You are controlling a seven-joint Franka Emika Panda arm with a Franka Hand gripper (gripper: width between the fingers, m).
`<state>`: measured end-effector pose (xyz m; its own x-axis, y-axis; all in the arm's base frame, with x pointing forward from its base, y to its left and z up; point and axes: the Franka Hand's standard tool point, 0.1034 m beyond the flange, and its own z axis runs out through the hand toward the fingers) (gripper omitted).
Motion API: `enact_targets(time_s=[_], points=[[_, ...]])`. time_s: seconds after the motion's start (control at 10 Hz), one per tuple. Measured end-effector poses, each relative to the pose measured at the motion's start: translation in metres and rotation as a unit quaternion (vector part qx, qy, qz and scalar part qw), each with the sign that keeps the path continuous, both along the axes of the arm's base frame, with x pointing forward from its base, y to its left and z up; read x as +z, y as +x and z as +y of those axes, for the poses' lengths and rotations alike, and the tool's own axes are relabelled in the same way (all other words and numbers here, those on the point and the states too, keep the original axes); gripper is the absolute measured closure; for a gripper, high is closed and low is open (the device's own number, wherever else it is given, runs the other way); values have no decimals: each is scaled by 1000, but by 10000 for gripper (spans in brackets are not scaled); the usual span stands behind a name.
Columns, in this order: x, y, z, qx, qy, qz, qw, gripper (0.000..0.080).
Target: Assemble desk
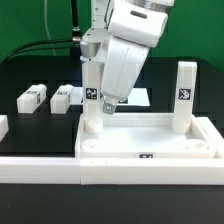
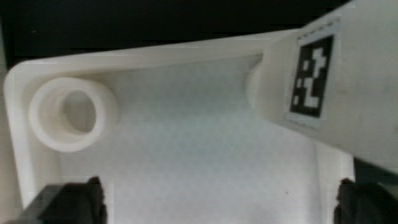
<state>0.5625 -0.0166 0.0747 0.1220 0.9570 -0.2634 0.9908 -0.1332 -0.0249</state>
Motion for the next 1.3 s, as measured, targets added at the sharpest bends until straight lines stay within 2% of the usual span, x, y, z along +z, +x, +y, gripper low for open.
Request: enact_targets(time_s=[0.3, 0.4, 0.6, 0.7, 1.1, 1.2, 1.3], points=[[3, 0, -4, -119, -13, -23, 993, 150], [4, 3, -4, -172, -20, -33, 984, 150], [13, 16, 0, -196, -22, -50, 979, 150], [17, 22, 3, -234, -22, -66, 970, 150], [15, 19, 2, -347, -24, -85, 934, 150], [17, 11, -9, -432, -9, -55, 900, 150], [20, 13, -28, -481, 0, -43, 875, 150]])
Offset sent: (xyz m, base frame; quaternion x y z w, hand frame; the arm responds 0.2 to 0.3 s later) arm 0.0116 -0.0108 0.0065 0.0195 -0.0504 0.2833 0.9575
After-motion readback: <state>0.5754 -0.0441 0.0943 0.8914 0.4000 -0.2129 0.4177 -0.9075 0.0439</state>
